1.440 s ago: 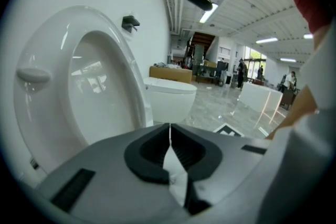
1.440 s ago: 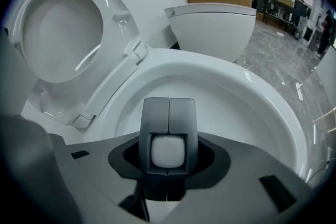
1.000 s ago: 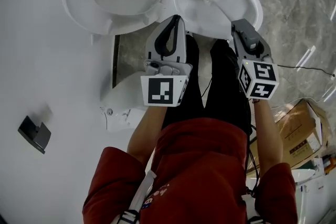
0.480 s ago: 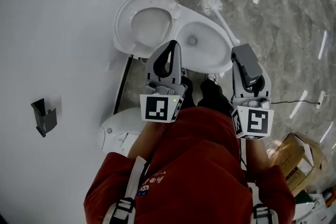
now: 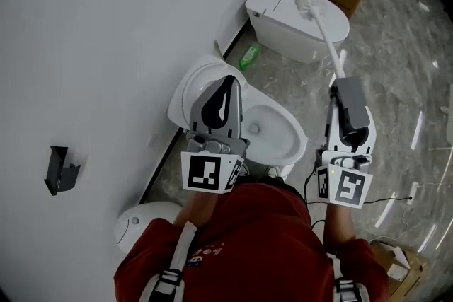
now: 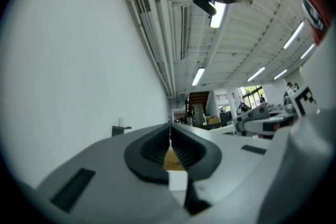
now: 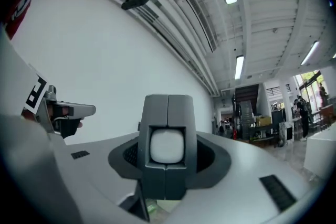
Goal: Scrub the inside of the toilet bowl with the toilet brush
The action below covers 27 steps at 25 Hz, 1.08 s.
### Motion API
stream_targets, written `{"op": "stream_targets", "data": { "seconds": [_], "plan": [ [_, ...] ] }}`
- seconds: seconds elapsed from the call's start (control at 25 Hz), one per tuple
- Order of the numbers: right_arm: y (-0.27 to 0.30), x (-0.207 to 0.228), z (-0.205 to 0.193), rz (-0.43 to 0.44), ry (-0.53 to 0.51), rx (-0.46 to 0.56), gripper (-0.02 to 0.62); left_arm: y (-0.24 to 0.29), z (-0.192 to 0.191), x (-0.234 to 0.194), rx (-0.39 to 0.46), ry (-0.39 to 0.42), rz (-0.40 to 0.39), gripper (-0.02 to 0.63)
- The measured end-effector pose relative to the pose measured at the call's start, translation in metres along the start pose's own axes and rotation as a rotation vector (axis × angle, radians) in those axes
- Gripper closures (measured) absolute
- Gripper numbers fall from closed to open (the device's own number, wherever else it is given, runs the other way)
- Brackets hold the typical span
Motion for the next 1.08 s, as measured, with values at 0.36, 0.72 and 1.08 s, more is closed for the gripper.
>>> {"op": "stream_targets", "data": {
  "seconds": [0.36, 0.72, 1.08],
  "plan": [
    [0.007, -0.029, 0.031, -0.014, -0.033, 0.071, 0.428, -0.002, 0.021, -0.028, 0.068, 0.035, 0.006, 0.611],
    [0.002, -0.040, 0.045, -0.031, -0.029, 0.126, 0.428, -0.005, 0.022, -0.037, 0.099, 0.033, -0.016, 0.611],
    [-0.001, -0.050, 0.053, -0.030, -0.034, 0.144, 0.428, -0.009, 0.025, -0.042, 0.100, 0.023, -0.026, 0.611]
  ]
}}
Point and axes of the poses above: the fingertips, and each gripper's own axes: y forward along the fingers, x to its right, z out of its top, the point moved 4 cm from there along -y, backward along the fingers, and after that the axes turned 12 degrees about y, right-handed, at the moved point
